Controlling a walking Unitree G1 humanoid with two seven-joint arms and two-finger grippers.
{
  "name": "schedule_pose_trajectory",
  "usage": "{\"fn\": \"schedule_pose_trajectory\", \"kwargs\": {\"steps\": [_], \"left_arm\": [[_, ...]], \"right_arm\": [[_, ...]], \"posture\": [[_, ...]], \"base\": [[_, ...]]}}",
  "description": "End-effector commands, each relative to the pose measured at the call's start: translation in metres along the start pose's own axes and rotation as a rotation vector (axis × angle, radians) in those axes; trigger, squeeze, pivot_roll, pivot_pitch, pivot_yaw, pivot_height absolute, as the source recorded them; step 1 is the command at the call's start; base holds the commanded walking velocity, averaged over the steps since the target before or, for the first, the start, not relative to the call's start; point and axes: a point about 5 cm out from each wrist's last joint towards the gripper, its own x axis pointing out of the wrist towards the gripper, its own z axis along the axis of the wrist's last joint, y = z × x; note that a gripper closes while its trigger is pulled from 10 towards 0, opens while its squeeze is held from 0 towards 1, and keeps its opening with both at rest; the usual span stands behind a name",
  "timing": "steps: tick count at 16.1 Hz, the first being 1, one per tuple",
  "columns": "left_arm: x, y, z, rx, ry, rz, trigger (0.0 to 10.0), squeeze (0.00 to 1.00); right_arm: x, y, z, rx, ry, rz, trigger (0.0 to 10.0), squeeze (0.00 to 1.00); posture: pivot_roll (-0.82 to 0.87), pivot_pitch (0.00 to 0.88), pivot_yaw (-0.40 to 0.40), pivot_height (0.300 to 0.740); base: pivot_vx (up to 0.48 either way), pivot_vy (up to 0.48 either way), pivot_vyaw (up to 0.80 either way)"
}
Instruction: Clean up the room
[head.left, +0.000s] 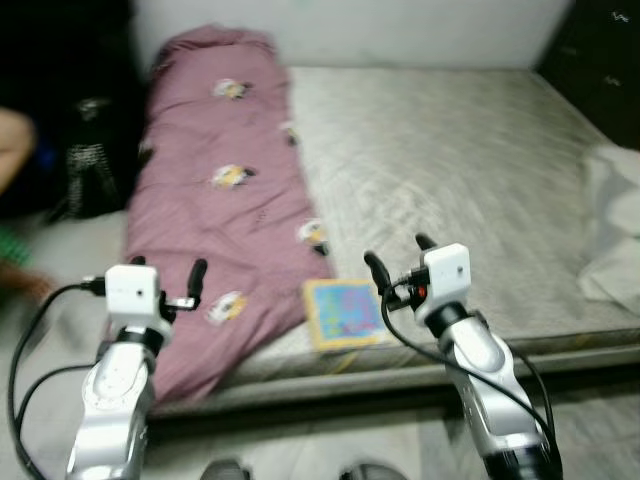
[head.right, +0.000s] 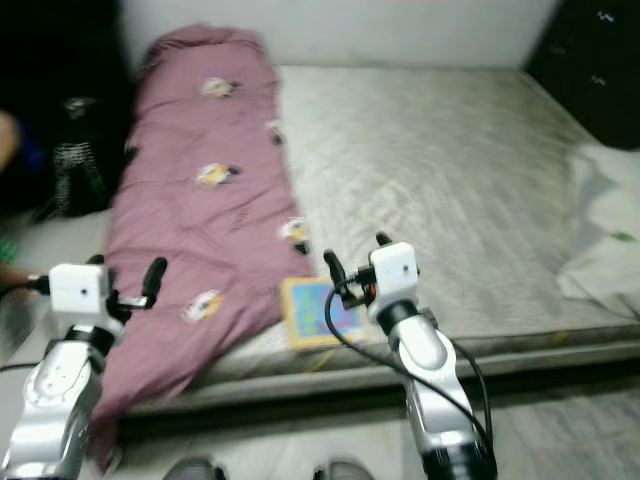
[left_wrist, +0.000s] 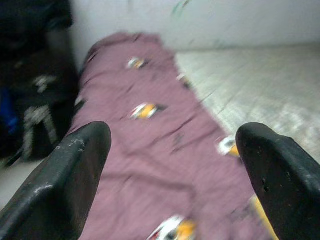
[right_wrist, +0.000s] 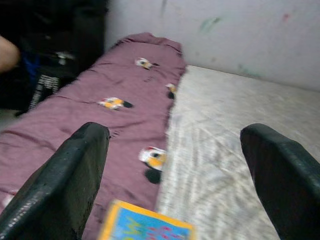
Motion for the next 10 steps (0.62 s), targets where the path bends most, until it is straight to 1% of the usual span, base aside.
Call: {"fn": "schedule_pose_trajectory", "kwargs": {"steps": [1,6,7,8,10], "left_arm": [[-0.001,-0.006,-0.005,0.001,0.029,-0.004,10.0,0.00],[-0.001,-0.007,-0.008,0.011,0.039,0.002,10.0,0.00],[0.000,-0.008,-0.008,0.011,0.040,0.003,10.0,0.00],[0.004,-0.011,-0.007,0.016,0.033,-0.012,10.0,0.00],[0.011,-0.014,-0.005,0.016,0.029,-0.039,10.0,0.00]], "right_arm": [[-0.002,-0.008,0.001,-0.020,0.003,-0.016,10.0,0.00],[-0.001,-0.009,0.001,-0.030,0.002,-0.014,10.0,0.00],[-0.004,-0.011,0.000,-0.026,0.003,-0.048,10.0,0.00],[-0.009,-0.012,0.001,-0.032,0.002,-0.072,10.0,0.00],[-0.008,-0.010,0.003,-0.073,0.001,-0.063,10.0,0.00]], "posture": [[0.00,0.068,-0.071,0.740],[0.00,0.065,-0.072,0.740],[-0.01,0.062,-0.067,0.740],[-0.02,0.066,-0.058,0.740],[-0.05,0.081,-0.046,0.740]], "base": [[0.000,0.000,0.00],[0.000,0.000,0.00],[0.000,0.000,0.00],[0.000,0.000,0.00],[0.000,0.000,0.00]]}}
